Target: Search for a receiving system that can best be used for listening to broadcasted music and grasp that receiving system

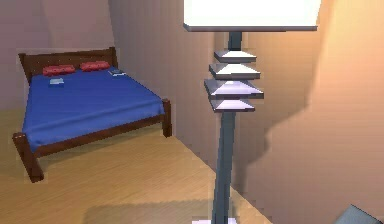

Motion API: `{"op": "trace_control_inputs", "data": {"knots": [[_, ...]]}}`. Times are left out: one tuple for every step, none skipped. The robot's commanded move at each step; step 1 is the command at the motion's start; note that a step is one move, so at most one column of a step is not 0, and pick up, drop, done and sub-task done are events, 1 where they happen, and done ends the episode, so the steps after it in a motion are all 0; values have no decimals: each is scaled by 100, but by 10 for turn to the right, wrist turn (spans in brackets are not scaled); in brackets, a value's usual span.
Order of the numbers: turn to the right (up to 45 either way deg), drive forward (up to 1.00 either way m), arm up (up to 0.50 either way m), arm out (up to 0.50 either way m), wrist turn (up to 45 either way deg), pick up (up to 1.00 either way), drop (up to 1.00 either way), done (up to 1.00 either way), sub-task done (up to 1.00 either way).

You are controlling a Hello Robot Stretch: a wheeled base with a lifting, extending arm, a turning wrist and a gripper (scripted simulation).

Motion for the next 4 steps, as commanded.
{"op": "trace_control_inputs", "data": {"knots": [[0,0,0,28,0,0,0,0,0],[0,0,0,0,450,0,0,0,0],[0,0,0,0,450,0,0,0,0],[0,0,0,0,450,0,0,0,0]]}}
